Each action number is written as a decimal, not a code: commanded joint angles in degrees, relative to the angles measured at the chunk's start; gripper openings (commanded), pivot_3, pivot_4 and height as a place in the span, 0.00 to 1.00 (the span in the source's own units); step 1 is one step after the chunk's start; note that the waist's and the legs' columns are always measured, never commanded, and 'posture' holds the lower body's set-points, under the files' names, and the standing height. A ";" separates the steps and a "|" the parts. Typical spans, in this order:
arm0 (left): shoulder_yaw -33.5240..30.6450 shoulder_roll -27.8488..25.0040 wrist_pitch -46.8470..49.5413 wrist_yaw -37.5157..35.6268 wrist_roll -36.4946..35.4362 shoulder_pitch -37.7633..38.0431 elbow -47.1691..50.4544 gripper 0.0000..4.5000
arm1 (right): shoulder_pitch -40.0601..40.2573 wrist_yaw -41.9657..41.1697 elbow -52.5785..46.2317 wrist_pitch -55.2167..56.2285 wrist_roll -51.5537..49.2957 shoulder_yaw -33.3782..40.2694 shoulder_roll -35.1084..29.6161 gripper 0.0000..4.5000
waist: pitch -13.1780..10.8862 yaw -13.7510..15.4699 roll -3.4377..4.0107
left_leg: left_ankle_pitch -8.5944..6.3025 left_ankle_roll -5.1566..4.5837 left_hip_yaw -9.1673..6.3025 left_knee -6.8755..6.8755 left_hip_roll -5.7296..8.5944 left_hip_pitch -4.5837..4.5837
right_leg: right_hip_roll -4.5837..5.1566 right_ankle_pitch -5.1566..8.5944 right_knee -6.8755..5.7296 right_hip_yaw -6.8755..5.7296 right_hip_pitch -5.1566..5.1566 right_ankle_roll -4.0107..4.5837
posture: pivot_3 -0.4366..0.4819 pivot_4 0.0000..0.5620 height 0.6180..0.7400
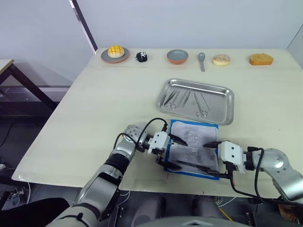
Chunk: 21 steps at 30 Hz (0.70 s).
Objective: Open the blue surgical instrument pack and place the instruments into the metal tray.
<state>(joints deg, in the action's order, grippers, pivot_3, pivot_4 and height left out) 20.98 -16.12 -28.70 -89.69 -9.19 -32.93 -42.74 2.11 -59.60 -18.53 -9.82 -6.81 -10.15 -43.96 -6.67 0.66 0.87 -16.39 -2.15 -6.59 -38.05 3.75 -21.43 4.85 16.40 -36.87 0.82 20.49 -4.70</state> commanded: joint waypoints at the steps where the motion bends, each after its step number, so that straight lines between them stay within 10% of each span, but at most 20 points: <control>1: 3.81 -2.03 1.44 -1.34 5.82 3.30 -4.36 1.00 | 2.31 -0.55 2.11 -2.86 0.60 -1.63 -0.99 0.94 | 0.05 0.02 -0.07 | 0.00 0.00 -0.02 0.00 0.00 0.00 | 0.00 0.00 0.00 -0.01 -0.01 0.00 | 0.48 0.27 1.00; 7: 3.85 -2.15 1.61 -1.34 5.70 3.38 -4.14 1.00 | 5.51 -0.63 1.91 -3.57 1.57 -1.96 -4.27 0.46 | 0.14 0.02 -0.20 | 0.00 0.00 -0.04 0.01 0.00 0.01 | 0.00 0.00 0.00 -0.01 -0.03 0.01 | 0.48 0.27 1.00; 17: 4.08 -2.22 1.63 -1.79 5.55 3.30 -3.77 1.00 | 6.80 0.29 3.04 -4.10 1.83 -3.37 -5.94 0.46 | 0.20 0.07 -0.67 | -0.01 0.01 -0.03 0.29 -0.01 0.57 | 0.05 0.03 0.16 -0.01 -0.51 0.01 | 0.48 0.27 1.00; 21: 5.57 -3.05 1.49 -2.80 3.84 4.79 -1.11 1.00 | 6.35 0.94 3.82 -2.64 1.93 -3.23 -5.73 0.06 | 0.33 -0.02 -0.99 | -0.02 0.01 -0.05 0.45 -0.01 0.74 | 0.07 0.04 0.24 0.00 -0.63 0.02 | 0.48 0.27 1.00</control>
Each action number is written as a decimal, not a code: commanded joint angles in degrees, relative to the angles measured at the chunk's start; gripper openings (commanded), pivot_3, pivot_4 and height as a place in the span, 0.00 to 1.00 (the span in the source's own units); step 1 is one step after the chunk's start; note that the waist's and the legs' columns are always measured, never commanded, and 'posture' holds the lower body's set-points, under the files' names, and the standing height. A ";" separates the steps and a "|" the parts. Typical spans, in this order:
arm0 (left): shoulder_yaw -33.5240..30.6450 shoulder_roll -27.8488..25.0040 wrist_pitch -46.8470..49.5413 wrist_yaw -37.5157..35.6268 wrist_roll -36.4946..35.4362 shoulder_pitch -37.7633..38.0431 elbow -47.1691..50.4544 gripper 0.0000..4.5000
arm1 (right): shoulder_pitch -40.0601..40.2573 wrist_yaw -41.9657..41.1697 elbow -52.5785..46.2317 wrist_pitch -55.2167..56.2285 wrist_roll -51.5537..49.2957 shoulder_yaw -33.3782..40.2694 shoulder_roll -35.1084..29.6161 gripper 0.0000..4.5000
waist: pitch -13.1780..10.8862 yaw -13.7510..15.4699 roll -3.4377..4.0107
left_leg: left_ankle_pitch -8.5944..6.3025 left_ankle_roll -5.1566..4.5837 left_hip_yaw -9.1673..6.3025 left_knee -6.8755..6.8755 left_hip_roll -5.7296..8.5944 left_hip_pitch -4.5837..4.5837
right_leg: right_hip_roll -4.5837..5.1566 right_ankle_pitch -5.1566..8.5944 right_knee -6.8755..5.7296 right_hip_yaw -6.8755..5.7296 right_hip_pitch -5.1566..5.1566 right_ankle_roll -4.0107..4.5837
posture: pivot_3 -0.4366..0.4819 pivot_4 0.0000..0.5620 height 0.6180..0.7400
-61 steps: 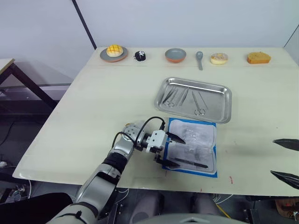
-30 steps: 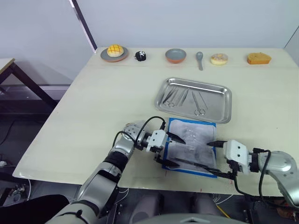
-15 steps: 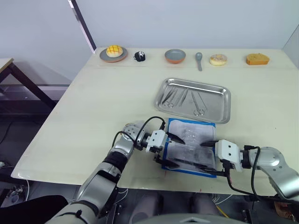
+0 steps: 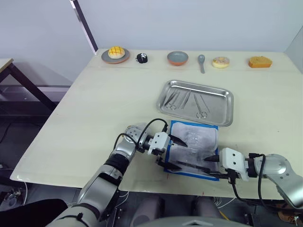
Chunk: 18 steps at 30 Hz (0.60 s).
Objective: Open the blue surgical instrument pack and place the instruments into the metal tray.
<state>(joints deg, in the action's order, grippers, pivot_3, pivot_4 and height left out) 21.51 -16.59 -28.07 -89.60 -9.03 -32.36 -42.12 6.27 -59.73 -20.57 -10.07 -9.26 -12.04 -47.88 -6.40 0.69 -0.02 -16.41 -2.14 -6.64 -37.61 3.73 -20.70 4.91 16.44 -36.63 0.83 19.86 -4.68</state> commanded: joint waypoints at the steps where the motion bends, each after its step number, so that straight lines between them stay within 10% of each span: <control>1: 5.79 -3.01 0.72 -2.90 3.60 4.58 -1.25 1.00 | 1.86 1.10 5.92 -2.35 4.23 -1.40 -1.76 0.01 | 0.07 -0.09 -0.13 | 0.00 0.00 -0.01 0.05 0.00 0.04 | 0.00 0.00 0.01 0.03 0.00 0.01 | 0.48 0.27 1.00; 18: 6.42 -2.39 0.34 -2.89 5.14 4.82 -2.81 1.00 | 1.63 1.34 -0.95 -3.78 0.65 4.06 -4.74 0.01 | 0.08 0.14 -0.07 | 0.00 0.01 -0.09 0.29 0.00 0.03 | 0.03 0.01 0.26 0.02 0.00 0.04 | 0.48 0.27 1.00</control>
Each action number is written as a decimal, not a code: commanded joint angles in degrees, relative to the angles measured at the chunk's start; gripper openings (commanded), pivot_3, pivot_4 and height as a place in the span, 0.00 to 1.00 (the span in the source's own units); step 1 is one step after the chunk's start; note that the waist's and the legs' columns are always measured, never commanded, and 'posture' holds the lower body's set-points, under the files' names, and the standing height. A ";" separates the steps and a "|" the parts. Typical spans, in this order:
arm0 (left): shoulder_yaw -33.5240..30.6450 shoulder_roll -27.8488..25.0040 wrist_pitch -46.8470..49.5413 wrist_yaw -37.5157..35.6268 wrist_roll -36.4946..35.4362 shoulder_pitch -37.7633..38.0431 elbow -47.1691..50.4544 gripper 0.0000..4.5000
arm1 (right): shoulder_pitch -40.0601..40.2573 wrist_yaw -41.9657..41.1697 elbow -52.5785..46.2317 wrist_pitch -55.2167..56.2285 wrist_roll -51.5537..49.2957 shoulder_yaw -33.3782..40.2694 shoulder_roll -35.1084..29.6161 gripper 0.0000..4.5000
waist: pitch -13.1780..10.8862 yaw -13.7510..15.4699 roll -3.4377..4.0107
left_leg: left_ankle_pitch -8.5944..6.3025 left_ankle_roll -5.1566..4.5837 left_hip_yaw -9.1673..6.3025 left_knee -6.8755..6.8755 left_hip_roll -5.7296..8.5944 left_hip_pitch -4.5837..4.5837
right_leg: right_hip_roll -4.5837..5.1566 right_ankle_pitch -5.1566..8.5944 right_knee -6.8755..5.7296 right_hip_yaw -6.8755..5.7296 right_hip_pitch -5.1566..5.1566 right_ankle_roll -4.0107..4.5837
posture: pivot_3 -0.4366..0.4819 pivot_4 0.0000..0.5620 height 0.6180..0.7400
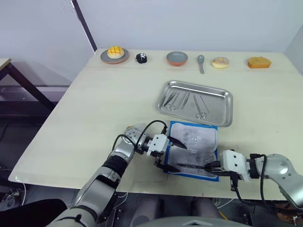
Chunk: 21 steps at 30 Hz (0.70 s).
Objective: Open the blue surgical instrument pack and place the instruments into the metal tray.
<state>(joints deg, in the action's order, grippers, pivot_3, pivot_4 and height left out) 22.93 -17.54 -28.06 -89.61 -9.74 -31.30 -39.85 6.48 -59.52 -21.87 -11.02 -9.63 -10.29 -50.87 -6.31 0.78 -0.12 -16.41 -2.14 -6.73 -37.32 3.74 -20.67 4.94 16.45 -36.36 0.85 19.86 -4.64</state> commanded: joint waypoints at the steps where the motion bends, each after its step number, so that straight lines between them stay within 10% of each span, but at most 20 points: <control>1: 4.97 -1.33 0.34 -2.88 5.97 3.69 -5.30 1.00 | 1.55 1.29 -0.85 -3.51 0.40 3.12 -1.95 0.01 | 0.00 0.05 0.04 | 0.00 0.00 -0.01 0.02 0.00 -0.01 | 0.01 0.00 0.02 -0.01 0.00 0.00 | 0.48 0.27 1.00; 21: 5.11 -0.45 -0.28 -2.37 6.90 3.15 -7.47 1.00 | -0.24 2.10 -12.53 -12.11 -3.94 7.88 -2.92 0.01 | -0.24 0.11 0.44 | 0.00 0.00 -0.09 0.02 0.02 -0.07 | 0.05 0.01 0.06 -0.09 0.00 -0.03 | 0.48 0.27 1.00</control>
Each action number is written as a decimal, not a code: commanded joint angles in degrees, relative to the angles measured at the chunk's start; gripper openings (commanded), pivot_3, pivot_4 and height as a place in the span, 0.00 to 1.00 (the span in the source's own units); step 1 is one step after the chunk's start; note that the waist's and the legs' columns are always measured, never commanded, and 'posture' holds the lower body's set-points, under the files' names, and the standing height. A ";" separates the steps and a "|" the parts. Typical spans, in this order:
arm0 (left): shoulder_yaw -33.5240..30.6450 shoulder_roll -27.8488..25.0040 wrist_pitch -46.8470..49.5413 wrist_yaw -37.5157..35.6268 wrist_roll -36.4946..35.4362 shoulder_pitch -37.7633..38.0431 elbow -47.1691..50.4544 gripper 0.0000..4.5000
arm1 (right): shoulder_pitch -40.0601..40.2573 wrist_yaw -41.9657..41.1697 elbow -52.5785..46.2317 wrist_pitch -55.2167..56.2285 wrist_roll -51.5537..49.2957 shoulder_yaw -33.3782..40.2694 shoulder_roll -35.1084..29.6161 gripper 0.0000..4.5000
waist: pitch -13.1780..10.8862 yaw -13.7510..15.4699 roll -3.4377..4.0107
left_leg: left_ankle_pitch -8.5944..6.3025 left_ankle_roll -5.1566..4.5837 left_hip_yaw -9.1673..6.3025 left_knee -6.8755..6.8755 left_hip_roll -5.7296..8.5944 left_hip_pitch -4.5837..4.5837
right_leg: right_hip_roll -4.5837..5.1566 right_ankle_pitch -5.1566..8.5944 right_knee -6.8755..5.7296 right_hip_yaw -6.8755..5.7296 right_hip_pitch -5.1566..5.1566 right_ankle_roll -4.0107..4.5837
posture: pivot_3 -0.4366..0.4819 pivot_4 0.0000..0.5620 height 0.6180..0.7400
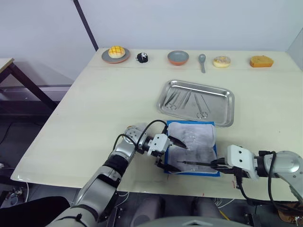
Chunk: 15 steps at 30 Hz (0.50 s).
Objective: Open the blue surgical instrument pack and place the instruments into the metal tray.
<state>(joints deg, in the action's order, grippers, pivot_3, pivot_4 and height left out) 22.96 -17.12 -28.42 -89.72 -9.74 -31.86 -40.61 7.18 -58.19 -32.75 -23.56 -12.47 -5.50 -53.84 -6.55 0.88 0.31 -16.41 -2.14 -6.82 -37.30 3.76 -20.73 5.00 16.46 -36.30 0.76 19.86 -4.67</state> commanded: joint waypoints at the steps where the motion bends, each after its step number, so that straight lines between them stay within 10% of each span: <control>1: 5.07 -0.95 0.04 -2.31 6.88 3.76 -6.68 1.00 | -0.92 0.75 -1.67 0.62 -1.07 3.25 -0.04 0.01 | 0.00 0.01 0.00 | 0.00 0.00 0.01 0.00 0.01 -0.01 | 0.00 0.00 0.01 0.00 0.00 0.00 | 0.48 0.27 1.00; 15: 5.05 -1.07 0.27 -2.40 6.91 3.61 -6.80 1.00 | 1.66 -1.74 0.26 3.65 -1.46 8.35 -3.72 0.01 | -0.03 0.04 0.04 | 0.00 0.00 0.00 0.00 0.01 -0.02 | 0.01 0.01 0.03 -0.01 0.00 -0.01 | 0.48 0.27 1.00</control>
<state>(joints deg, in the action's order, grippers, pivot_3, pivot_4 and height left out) 22.96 -17.08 -28.50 -89.73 -9.74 -31.89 -40.62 9.20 -60.32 -32.45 -21.19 -13.88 -1.05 -56.87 -6.58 0.92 0.35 -16.41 -2.14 -6.82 -37.29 3.77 -20.75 5.00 16.47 -36.28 0.75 19.86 -4.68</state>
